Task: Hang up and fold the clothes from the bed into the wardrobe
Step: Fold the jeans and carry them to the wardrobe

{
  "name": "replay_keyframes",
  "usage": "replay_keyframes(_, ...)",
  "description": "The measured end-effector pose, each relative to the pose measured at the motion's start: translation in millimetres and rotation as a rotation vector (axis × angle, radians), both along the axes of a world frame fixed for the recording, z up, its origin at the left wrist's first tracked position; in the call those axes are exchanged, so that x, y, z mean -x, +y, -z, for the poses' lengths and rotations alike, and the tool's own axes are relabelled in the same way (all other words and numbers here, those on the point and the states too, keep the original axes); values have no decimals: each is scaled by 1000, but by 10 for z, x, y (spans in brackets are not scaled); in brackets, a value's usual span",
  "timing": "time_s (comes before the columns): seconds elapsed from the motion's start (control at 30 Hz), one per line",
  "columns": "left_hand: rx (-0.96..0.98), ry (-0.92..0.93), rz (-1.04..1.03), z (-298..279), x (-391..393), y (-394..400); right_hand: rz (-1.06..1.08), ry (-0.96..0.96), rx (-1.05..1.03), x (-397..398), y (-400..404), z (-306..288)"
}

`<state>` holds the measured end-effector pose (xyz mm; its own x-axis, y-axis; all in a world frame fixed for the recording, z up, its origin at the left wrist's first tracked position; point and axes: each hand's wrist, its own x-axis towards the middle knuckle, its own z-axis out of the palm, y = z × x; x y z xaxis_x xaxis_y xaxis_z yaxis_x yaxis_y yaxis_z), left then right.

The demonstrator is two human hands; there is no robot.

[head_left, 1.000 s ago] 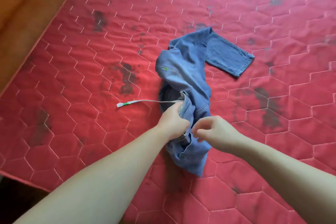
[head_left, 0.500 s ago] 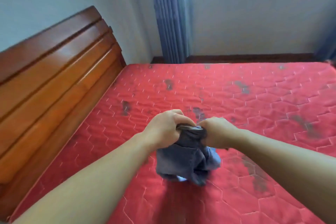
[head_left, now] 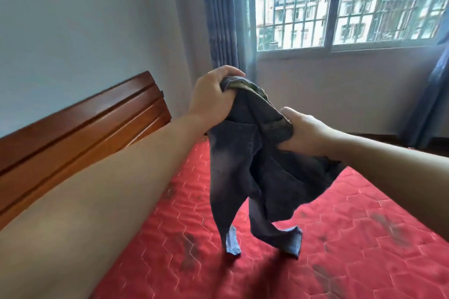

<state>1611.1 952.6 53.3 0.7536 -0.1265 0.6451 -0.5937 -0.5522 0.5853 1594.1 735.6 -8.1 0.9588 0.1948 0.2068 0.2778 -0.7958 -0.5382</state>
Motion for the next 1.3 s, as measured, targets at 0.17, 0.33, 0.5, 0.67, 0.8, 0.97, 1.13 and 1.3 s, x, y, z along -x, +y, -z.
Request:
replay_keyframes(0.17, -3, 23, 3, -125, -153, -29, 48, 252, 234, 82, -346, 83)
replay_keyframes(0.33, -468, 152, -3, 20, -284, 94, 165, 228, 113, 84, -660, 148)
replay_keyframes(0.5, -941, 427, 20, 123, -213, 134, 185, -133, 350, 59, -781, -164)
replay_keyframes(0.67, -953, 594, 56, 315, -213, 224, 36, 92, 643, 96, -903, -241)
replay_keyframes(0.8, -1017, 912, 199, 430, -155, 91, -24, 770, 583, 123, -963, -43)
replay_keyframes(0.97, -1520, 979, 135, 822, -410, -231, -31, 1006, 1073, -9, -861, 413)
replay_keyframes(1.13, -1087, 463, -279, 698, -1010, -391, 484, 421, 578, -509, -980, 358)
replay_keyframes(1.3, -97, 166, -342, -503, -1785, -428, 634, -246, -133, -1357, -1014, -921)
